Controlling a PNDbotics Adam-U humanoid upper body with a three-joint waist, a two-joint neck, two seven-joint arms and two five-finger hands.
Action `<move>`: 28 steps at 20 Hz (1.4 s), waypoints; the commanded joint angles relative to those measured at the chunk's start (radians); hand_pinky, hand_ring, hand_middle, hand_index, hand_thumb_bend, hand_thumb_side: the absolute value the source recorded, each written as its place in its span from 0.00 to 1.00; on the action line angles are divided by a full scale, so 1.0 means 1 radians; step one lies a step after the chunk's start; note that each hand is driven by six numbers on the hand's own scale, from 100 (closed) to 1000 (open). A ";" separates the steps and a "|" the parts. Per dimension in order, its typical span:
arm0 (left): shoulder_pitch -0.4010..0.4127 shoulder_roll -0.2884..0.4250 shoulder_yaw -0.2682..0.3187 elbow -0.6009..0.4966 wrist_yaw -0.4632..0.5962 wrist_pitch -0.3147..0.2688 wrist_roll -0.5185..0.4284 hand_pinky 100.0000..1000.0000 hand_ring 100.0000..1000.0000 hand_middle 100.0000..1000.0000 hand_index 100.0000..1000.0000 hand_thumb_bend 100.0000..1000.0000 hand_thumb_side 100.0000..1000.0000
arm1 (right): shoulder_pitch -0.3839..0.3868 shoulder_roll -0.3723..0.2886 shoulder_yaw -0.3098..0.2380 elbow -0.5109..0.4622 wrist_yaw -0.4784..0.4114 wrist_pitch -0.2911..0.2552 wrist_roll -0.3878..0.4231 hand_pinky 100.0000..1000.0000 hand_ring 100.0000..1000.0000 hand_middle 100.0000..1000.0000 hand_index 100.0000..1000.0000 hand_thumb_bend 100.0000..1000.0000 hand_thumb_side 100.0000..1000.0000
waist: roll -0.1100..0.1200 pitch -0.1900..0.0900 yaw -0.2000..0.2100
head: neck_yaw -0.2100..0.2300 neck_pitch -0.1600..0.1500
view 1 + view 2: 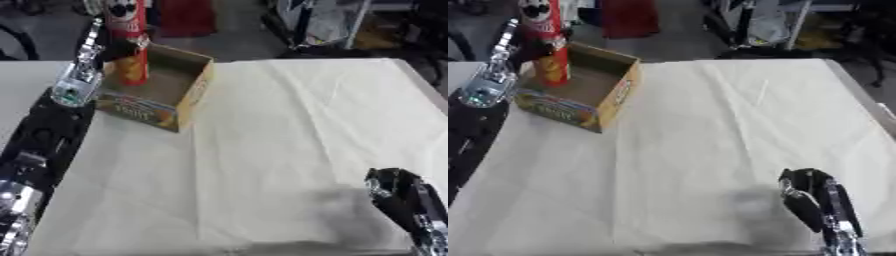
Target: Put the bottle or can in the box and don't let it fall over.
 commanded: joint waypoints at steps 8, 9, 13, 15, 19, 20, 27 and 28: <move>0.050 0.035 0.018 -0.045 -0.081 -0.042 0.044 0.98 1.00 0.93 0.98 0.91 0.77 | -0.013 -0.008 -0.007 -0.011 -0.006 -0.001 0.000 0.69 0.58 0.53 0.40 0.00 0.18 | -0.001 -0.008 0.018 | -0.015 0.005; 0.073 0.040 0.025 -0.085 -0.042 -0.044 0.057 0.98 1.00 0.93 0.98 0.90 0.75 | -0.013 -0.008 -0.008 -0.011 -0.006 -0.001 -0.001 0.69 0.58 0.53 0.40 0.00 0.18 | -0.001 -0.008 0.021 | -0.017 0.005; 0.198 0.050 0.060 -0.299 0.119 -0.041 0.094 0.98 1.00 0.91 0.97 0.84 0.67 | -0.012 -0.008 -0.012 -0.010 -0.005 0.001 -0.005 0.69 0.58 0.53 0.40 0.00 0.18 | -0.002 -0.005 0.037 | -0.022 0.005; 0.284 0.051 0.081 -0.428 0.156 -0.039 0.105 0.98 1.00 0.90 0.97 0.81 0.63 | -0.012 -0.009 -0.016 -0.011 -0.005 0.001 -0.007 0.69 0.58 0.53 0.40 0.00 0.18 | -0.002 -0.004 0.046 | -0.028 0.005; 0.443 0.030 0.117 -0.637 0.138 -0.021 0.115 0.98 1.00 0.89 0.96 0.78 0.61 | -0.010 -0.010 -0.020 -0.011 -0.005 0.002 -0.011 0.69 0.58 0.53 0.40 0.00 0.18 | -0.001 -0.002 0.061 | -0.033 0.005; 0.481 0.020 0.127 -0.671 0.129 -0.017 0.118 0.98 1.00 0.88 0.95 0.75 0.59 | -0.010 -0.010 -0.021 -0.012 -0.005 0.002 -0.012 0.69 0.58 0.53 0.40 0.00 0.18 | -0.001 -0.001 0.066 | -0.036 0.005; 0.719 -0.129 0.201 -0.882 0.024 -0.011 0.096 0.98 1.00 0.85 0.93 0.65 0.47 | -0.006 -0.013 -0.028 -0.012 -0.005 0.003 -0.019 0.69 0.58 0.53 0.41 0.00 0.18 | 0.003 0.000 0.089 | -0.049 0.005; 0.736 -0.148 0.207 -0.895 0.011 -0.008 0.087 0.98 1.00 0.85 0.93 0.65 0.47 | -0.005 -0.014 -0.029 -0.012 -0.004 0.003 -0.020 0.69 0.58 0.53 0.41 0.00 0.18 | 0.003 0.000 0.091 | -0.052 0.005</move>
